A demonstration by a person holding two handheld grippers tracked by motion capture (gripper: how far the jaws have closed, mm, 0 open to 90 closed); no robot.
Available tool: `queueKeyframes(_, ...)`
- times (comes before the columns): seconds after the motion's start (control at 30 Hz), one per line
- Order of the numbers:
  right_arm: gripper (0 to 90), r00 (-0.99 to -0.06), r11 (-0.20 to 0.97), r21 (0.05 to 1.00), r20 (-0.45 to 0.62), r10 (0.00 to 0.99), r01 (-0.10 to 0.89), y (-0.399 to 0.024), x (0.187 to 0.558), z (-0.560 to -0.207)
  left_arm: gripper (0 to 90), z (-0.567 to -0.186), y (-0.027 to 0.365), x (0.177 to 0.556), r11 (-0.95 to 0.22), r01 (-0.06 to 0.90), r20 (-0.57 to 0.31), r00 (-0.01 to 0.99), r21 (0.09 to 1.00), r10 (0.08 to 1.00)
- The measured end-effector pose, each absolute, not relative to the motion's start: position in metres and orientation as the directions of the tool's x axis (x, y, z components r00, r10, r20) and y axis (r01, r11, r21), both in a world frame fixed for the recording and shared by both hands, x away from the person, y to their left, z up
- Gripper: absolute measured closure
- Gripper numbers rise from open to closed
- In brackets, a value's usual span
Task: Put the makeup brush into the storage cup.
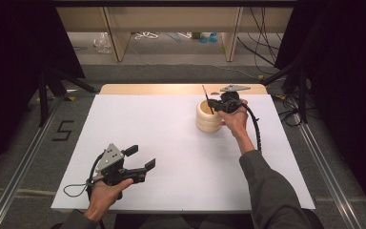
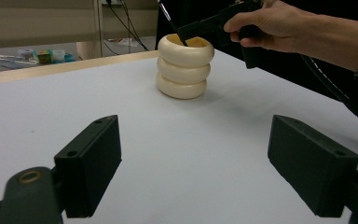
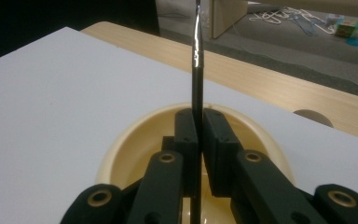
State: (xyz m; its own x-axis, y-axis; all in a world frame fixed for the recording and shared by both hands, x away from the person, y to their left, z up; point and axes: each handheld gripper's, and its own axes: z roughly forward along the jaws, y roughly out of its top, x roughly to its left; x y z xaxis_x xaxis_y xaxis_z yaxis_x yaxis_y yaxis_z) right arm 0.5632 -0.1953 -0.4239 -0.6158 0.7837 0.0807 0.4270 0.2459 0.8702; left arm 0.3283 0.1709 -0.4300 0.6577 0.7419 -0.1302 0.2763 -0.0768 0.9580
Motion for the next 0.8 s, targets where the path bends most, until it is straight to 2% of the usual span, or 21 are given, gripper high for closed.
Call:
queueKeyframes(0.23, 72.9, -0.590, 0.216, 0.877, 0.091, 0.802, 0.429, -0.202, 0.563, -0.419, 17.0, -0.430, 0.171, 0.328, -0.078, 0.277, -0.130, 0.658, 0.958, 0.742)
queueKeyframes(0.3, 66.1, -0.578, 0.199, 0.880, 0.101, 0.810, 0.432, -0.204, 0.563, -0.416, 17.0, -0.430, 0.171, 0.329, -0.078, 0.278, -0.131, 0.657, 0.957, 0.742)
queueKeyframes(0.37, 64.0, -0.577, 0.197, 0.880, 0.102, 0.810, 0.432, -0.205, 0.562, -0.416, 17.0, -0.430, 0.171, 0.328, -0.077, 0.278, -0.131, 0.657, 0.957, 0.742)
queueKeyframes(0.4, 58.5, -0.568, 0.197, 0.877, 0.100, 0.817, 0.437, -0.206, 0.561, -0.414, 17.0, -0.430, 0.171, 0.328, -0.077, 0.278, -0.131, 0.657, 0.957, 0.742)
queueKeyframes(0.8, 45.7, -0.566, 0.205, 0.880, 0.084, 0.820, 0.429, -0.216, 0.544, -0.402, 17.0, -0.430, 0.170, 0.329, -0.076, 0.278, -0.131, 0.657, 0.958, 0.743)
